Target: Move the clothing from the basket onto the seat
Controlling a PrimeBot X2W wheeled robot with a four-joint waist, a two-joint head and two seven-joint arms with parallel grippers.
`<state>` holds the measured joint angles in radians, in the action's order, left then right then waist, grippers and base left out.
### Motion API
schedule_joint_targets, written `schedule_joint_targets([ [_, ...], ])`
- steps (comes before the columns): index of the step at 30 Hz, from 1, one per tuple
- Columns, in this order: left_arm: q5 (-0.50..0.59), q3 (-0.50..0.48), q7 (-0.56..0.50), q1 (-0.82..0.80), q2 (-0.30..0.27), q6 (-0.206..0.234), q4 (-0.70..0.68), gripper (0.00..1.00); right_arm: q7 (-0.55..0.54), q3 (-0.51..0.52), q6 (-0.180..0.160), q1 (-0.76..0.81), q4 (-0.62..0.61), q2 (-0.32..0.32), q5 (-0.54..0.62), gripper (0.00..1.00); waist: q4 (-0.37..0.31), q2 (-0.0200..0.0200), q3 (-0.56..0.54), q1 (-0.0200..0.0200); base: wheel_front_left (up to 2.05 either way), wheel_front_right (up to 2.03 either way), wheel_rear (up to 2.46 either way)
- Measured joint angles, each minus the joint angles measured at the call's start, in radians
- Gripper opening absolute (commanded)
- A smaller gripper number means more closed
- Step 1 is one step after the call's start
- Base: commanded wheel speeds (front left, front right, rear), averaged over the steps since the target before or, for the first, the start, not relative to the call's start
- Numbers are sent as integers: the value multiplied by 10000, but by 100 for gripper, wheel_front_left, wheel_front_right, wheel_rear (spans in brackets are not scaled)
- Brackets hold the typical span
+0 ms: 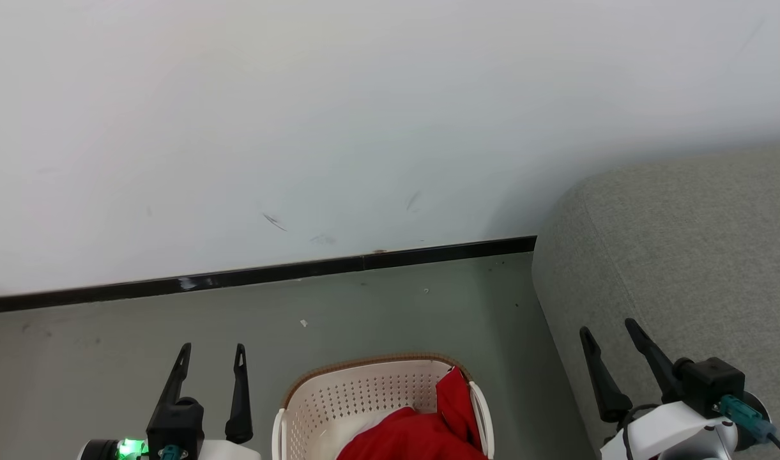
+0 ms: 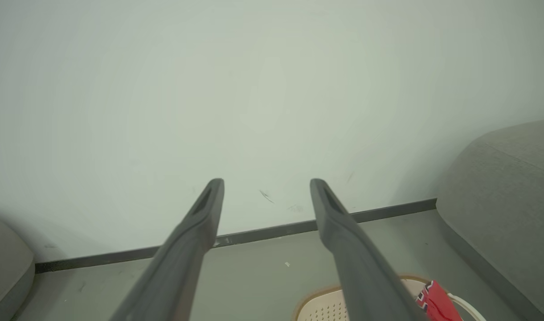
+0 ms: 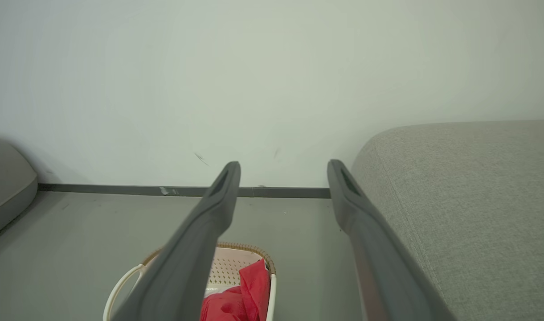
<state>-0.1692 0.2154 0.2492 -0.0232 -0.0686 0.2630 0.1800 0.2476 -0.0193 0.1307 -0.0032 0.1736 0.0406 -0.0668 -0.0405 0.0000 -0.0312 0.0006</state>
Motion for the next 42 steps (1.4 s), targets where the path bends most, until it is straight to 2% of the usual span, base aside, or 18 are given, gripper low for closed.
schedule_joint_targets([
  [16,-412,-211,0,134,-2,-119,347,100,0,-38,0,207,42,-2,-38,100,-27,0,-131,-1,0,0,0],
  [42,-506,-374,0,112,-67,-284,541,100,0,-23,0,207,63,-2,-67,100,-35,0,-44,-2,0,0,0],
])
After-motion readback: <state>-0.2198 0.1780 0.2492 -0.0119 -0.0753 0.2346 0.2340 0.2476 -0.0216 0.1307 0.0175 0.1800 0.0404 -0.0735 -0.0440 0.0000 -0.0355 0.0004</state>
